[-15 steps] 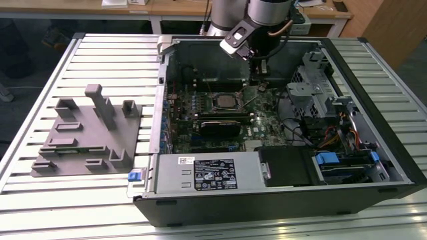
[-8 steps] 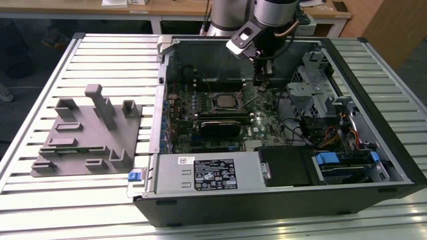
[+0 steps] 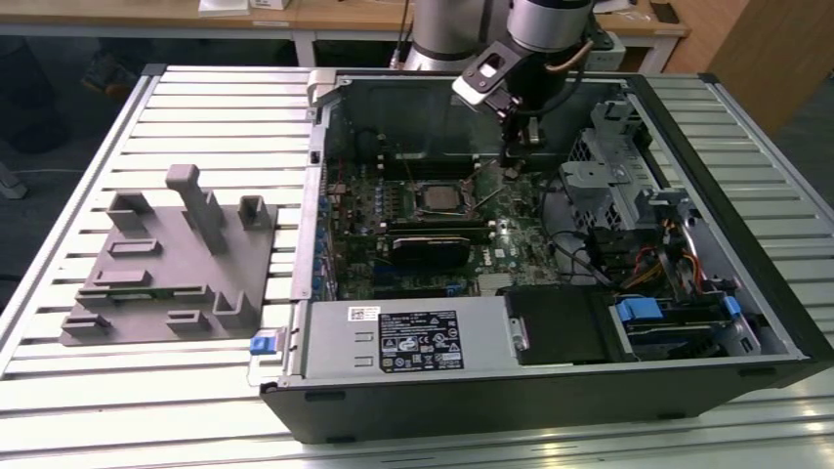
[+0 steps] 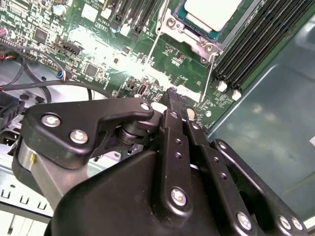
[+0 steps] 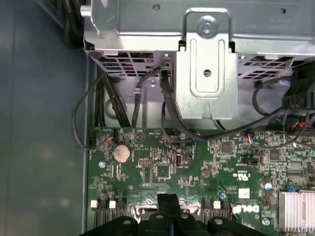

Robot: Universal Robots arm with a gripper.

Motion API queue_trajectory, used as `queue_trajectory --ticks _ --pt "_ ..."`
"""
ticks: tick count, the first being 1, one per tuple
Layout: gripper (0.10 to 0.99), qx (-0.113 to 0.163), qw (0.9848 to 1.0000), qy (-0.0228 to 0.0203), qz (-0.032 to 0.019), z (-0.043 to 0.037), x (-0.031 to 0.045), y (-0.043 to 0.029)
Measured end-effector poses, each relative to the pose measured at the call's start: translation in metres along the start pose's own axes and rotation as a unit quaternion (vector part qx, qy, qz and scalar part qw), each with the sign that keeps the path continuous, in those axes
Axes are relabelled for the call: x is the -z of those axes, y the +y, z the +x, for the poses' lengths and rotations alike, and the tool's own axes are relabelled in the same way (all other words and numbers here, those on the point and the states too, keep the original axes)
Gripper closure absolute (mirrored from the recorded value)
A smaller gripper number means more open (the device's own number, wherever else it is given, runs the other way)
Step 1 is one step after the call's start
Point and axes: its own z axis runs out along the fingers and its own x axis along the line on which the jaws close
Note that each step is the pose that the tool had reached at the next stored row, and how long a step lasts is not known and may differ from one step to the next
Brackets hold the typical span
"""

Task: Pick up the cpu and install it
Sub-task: 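Close the cpu cover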

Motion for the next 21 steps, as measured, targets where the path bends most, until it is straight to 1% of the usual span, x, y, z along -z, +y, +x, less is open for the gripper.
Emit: queue_trajectory --ticks 5,9,13,18,21 --pt "0.98 0.001 1.0 -0.0002 0.0013 0.0002 -0.0025 0.0048" --pt "0.98 0.012 0.9999 0.0001 0.0014 0.0003 -0.0036 0.0075" --pt "0.98 0.014 0.9999 -0.0001 0.002 0.0006 -0.0057 0.0105" --pt "0.98 0.014 0.9999 -0.001 0.004 0.0012 -0.0119 0.0116" --pt "0.98 0.014 0.9999 -0.0011 0.0066 0.0016 -0.0165 0.0117"
